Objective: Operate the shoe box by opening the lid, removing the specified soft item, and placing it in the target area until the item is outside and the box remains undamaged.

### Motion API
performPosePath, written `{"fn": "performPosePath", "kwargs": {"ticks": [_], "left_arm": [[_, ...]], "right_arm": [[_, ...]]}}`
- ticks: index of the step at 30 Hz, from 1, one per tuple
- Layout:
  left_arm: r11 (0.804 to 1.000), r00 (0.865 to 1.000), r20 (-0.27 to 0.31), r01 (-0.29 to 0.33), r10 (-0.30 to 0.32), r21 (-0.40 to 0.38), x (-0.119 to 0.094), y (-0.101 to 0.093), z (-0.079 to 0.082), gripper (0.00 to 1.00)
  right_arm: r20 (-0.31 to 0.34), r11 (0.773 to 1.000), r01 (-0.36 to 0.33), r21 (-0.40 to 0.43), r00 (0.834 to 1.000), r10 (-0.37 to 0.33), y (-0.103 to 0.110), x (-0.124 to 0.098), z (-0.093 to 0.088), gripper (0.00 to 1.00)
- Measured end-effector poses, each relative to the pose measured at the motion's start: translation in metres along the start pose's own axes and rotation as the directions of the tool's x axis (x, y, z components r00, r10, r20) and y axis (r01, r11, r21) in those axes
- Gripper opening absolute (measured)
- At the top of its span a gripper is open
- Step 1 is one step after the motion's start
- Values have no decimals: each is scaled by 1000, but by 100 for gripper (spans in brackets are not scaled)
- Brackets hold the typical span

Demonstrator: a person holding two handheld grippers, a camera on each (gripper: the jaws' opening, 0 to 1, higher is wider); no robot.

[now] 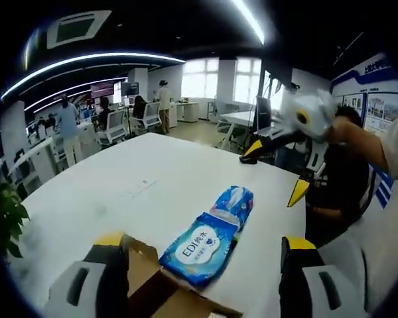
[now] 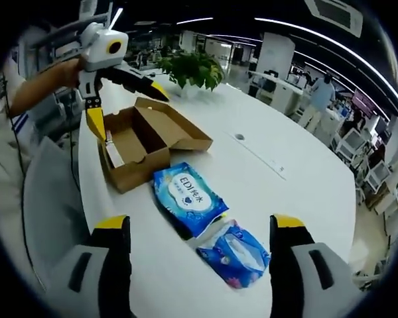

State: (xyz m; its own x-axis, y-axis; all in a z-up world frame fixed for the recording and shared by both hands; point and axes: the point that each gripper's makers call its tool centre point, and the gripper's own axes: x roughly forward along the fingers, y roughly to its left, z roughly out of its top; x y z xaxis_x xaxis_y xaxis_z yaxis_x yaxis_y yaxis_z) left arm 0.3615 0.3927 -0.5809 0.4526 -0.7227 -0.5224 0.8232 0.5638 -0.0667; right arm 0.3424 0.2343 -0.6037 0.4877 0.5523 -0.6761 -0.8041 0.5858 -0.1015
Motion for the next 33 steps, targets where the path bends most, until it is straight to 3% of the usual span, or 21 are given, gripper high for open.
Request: {"fn": "performPosePath", "kwargs": {"ticks": [9, 16, 24, 33], "left_arm": [[993, 994, -4, -111, 111, -49, -49, 35, -25, 100], [983, 987, -16, -163, 163, -84, -83, 50, -47, 100], [958, 967, -19, -256, 256, -130, -125, 75, -70, 100], [917, 938, -58, -347, 343, -195, -161, 93, -107, 97]], "right_arm": [[50, 993, -96, -69, 994, 99, 34, 16, 45, 83], [23, 974, -177, -144, 983, 182, 59, 35, 58, 82], [-22, 912, -294, -286, 954, 300, 90, 58, 72, 77], [-80, 852, -364, -377, 929, 361, 112, 83, 84, 71]]}}
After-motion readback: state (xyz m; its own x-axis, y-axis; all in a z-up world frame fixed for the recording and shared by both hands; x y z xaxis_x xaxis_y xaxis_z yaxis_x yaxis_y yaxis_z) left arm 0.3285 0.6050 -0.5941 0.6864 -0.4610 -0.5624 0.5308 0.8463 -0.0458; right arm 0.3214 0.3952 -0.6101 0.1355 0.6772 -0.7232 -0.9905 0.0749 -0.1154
